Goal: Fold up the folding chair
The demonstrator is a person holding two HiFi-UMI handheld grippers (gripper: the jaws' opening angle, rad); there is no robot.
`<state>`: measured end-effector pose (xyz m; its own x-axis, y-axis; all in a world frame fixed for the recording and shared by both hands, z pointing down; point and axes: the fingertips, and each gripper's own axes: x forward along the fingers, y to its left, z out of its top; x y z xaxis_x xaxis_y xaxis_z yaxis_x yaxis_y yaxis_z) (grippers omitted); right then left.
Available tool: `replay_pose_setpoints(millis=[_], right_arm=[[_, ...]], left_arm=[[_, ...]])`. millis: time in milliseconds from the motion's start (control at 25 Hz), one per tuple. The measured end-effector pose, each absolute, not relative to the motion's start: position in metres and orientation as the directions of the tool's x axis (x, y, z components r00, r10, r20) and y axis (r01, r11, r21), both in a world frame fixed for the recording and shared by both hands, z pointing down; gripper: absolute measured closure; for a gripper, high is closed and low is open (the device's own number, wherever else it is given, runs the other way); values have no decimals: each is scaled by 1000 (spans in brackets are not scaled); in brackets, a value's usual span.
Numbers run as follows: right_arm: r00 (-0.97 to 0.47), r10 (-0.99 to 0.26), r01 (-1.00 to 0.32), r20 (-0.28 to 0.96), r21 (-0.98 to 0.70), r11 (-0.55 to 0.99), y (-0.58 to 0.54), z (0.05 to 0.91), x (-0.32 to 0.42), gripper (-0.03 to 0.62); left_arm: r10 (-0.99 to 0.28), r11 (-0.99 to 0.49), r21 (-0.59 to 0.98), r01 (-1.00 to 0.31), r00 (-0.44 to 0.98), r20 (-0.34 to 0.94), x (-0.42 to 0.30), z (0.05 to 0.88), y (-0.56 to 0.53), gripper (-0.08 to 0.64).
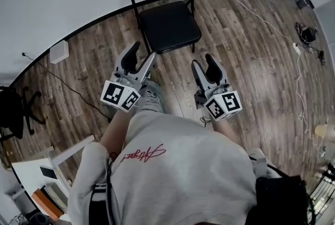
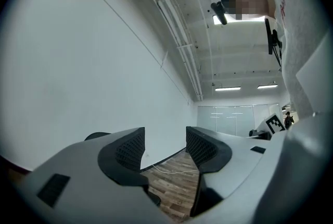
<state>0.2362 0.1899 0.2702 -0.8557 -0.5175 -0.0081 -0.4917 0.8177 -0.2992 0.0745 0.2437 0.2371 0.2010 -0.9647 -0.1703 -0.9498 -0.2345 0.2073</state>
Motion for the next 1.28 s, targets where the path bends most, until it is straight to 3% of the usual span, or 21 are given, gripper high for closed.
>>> replay_pose_setpoints(millis=[280,480,800,920,1080,1280], right_arm=[[-766,-612,-618,197,-490,615,90,353,188,356],[-637,-658,-678,402,-699,229,44,451,188,347],[-449,-589,-727,672,-658,-197,46,620,208,347],[-429,-565,-684,705,-662,-307,48,664,206,347],[-485,-532,-644,694,-695,-320,48,705,192,347],[-544,-603,-518,584,-799,-305,34,746,177,347]], left_arm=[[-981,-185,198,-963,171,-86,-56,272,122,278],[-981,-156,161,-975,171,89,-167,334,44,247],[-934,-145,181,-973,195,300,-247,417,-59,242],[-912,-125,240,-963,207,355,-256,449,-89,236],[-905,-102,240,-965,190,380,-269,468,-112,236],[-906,-159,275,-948,250,341,-283,477,-133,225]])
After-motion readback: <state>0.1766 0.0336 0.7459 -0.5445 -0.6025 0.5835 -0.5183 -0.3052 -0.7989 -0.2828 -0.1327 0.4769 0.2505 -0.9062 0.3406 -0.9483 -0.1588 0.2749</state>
